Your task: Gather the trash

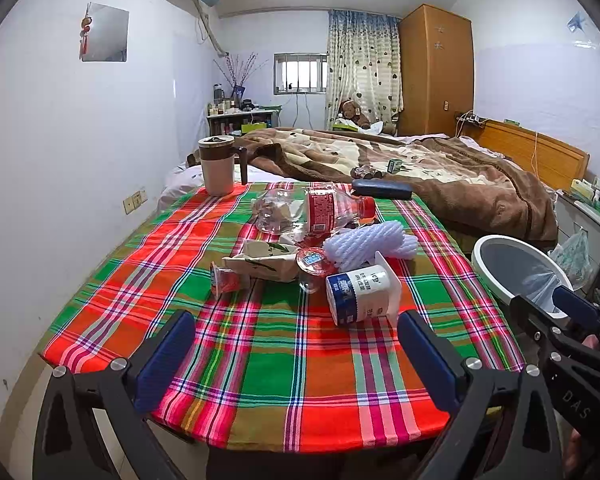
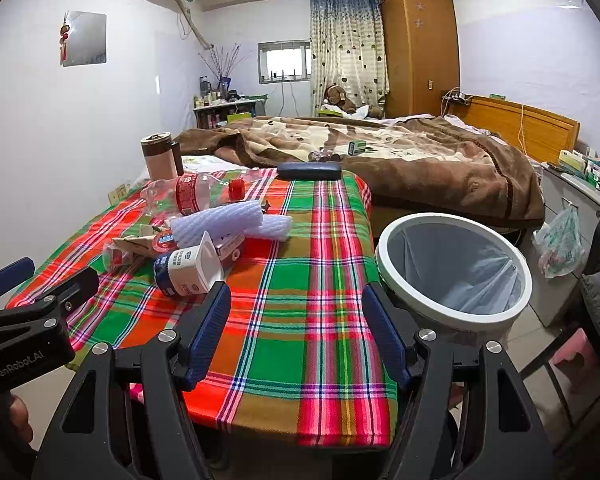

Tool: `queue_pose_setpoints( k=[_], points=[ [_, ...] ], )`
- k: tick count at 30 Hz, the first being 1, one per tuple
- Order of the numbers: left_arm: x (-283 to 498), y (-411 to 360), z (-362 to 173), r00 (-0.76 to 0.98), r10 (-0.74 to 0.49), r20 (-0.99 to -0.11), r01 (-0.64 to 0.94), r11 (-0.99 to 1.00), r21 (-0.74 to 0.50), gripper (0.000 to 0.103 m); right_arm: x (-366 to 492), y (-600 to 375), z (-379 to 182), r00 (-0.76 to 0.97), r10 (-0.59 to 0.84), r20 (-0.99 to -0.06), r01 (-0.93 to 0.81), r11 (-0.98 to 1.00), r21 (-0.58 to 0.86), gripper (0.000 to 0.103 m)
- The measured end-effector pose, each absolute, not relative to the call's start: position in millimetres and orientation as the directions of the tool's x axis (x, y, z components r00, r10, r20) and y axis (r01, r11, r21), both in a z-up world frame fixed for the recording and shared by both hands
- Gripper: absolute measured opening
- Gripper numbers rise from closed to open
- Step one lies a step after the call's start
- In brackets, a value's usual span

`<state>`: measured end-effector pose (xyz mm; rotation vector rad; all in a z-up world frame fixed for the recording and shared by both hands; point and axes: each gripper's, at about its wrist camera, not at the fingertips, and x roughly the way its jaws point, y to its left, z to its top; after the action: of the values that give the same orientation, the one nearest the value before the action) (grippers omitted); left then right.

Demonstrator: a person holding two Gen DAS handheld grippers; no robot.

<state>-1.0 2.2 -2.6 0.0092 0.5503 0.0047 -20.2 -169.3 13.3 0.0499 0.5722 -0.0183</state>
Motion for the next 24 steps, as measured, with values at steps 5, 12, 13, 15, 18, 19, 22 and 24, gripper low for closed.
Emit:
queue_pose_setpoints(
  k=[5,12,13,15,18,19,22,24],
  points=[
    [-1.0,2.2,-3.0,0.852,0.005,-0.523,0.0,1.0,0.008,0.103,-19.9,-169.8,13.6,0.843,-0.005,-0.539,0.032,0.999,0.04,0.069],
    [-1.7,1.9,-2.4,0.851,0.007,-0.525,-0.002,1.0,0.009,0.103,-20.2,-169.9,13.3,0.844,-0.006,-0.537,0.032,0.999,0.04,0.069],
    [-1.7,2.2,-2.6,0.851,0.008,-0.525,-0.004,1.0,0.009,0.103,-20.1,-170.0,13.1,0.844,-0.006,-0.537,0.032,0.999,0.04,0.069],
    [-1.9,2.4,-2.2,0.851,0.007,-0.525,-0.003,1.0,0.009,0.103,-20.7,-170.1,13.3,0.844,-0.006,-0.537,0.032,0.999,0.039,0.069],
    [-2.2,2.8,-1.6,0.852,0.009,-0.524,-0.004,1.0,0.01,0.103,-20.7,-170.1,13.3,0.844,-0.006,-0.536,0.032,0.999,0.039,0.069],
    [-2.3,3.0,-1.5,0.851,0.009,-0.525,-0.005,1.0,0.009,0.103,-20.7,-170.1,13.2,0.844,-0.007,-0.536,0.033,0.999,0.038,0.069],
    [-3.1,3.1,-1.3,0.85,0.009,-0.527,-0.005,1.0,0.01,0.103,-21.5,-171.0,13.5,0.846,-0.007,-0.534,0.033,0.999,0.039,0.069],
    [-3.0,2.9,-1.2,0.85,0.008,-0.527,-0.003,1.0,0.01,0.103,-21.2,-171.2,13.9,0.845,-0.008,-0.534,0.034,0.999,0.038,0.069]
  ],
)
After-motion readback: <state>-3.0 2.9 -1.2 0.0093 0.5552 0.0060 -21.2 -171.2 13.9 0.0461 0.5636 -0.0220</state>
